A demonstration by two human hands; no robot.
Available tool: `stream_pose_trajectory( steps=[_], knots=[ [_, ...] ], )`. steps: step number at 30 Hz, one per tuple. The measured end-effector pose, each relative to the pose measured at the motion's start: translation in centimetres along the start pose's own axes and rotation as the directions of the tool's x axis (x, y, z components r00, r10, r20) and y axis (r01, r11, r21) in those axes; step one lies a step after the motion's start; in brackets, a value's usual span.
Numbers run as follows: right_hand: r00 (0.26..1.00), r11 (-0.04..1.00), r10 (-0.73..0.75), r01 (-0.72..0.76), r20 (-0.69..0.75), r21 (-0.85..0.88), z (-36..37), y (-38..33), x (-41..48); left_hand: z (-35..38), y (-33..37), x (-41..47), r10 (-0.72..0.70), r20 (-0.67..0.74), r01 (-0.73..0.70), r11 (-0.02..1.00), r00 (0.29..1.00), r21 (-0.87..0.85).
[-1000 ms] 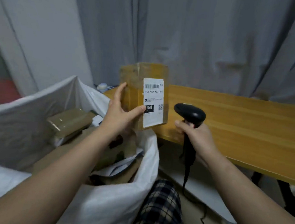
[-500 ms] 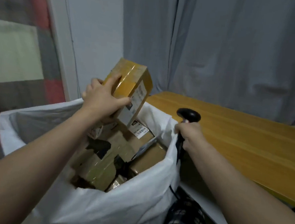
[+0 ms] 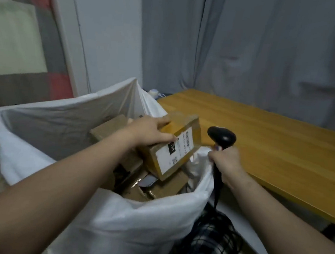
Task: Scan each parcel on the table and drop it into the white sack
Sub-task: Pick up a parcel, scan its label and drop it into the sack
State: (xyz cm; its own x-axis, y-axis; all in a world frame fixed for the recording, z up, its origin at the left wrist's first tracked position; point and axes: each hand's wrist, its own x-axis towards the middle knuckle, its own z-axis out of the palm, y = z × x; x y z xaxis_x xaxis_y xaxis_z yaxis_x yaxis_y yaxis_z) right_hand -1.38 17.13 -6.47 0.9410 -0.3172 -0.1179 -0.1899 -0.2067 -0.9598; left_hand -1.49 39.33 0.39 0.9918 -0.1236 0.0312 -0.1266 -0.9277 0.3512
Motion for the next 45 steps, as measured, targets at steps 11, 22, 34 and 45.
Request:
stream_pose_trajectory(
  steps=[11,22,34,45],
  knots=[
    [0.961,0.914,-0.276,0.262,0.0,-0.309,-1.5,2.4,1.1,-1.3,-4.9,-1.9,-0.154,0.18,0.186,0.966,0.972,-0.179],
    [0.919,0.902,-0.39,0.395,0.063,-0.175,-2.1,1.9,0.7,2.2,1.5,2.9,0.049,0.117,-0.099,0.875,0.992,0.474],
    [0.967,0.97,-0.233,0.223,-0.1,-0.097,-16.6,2.5,1.4,7.8,16.3,6.8,0.484,0.02,-0.467,0.831,0.875,0.303],
    [0.858,0.889,0.338,-0.157,-0.386,0.43,-34.6,7.2,2.8,18.1,32.9,10.7,0.736,0.106,-0.742,0.67,0.668,0.03]
  ],
)
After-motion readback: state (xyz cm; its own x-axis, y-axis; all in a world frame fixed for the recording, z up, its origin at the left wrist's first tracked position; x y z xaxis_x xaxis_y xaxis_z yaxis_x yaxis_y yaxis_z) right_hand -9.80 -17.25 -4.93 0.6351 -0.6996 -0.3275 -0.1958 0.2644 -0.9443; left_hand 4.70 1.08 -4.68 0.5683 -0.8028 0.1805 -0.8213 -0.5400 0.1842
